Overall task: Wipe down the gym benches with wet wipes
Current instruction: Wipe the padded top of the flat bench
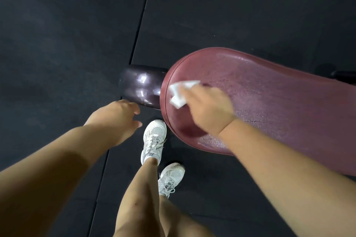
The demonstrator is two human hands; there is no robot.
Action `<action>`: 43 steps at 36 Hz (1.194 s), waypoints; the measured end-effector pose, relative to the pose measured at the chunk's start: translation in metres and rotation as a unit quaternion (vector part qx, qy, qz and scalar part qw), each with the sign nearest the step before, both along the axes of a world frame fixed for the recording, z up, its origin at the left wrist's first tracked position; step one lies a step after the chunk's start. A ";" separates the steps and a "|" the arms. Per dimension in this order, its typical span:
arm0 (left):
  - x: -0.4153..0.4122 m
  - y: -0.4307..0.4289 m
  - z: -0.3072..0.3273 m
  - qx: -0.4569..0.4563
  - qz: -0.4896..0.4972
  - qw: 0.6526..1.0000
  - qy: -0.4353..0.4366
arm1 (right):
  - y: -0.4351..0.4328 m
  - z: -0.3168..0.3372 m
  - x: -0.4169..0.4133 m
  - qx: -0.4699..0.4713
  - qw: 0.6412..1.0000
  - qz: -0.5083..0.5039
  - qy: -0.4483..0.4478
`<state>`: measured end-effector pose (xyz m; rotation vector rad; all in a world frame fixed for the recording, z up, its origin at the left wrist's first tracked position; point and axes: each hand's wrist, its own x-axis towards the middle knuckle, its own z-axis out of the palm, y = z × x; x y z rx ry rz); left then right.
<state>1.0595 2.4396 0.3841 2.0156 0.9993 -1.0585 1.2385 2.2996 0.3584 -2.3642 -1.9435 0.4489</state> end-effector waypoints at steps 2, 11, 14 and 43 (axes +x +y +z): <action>-0.002 0.002 -0.001 -0.001 0.000 1.000 0.003 | 0.007 0.003 0.033 -0.053 0.991 -0.123 -0.007; 0.002 0.002 -0.004 -0.014 0.012 1.000 0.010 | 0.039 0.003 -0.003 -0.051 0.960 -0.276 0.025; 0.004 0.002 -0.003 -0.018 0.013 1.000 0.007 | 0.036 0.005 -0.018 -0.065 0.991 -0.099 0.063; -0.052 0.001 -0.012 -0.011 0.058 0.998 0.002 | 0.093 0.007 -0.057 -0.256 0.906 0.329 -0.078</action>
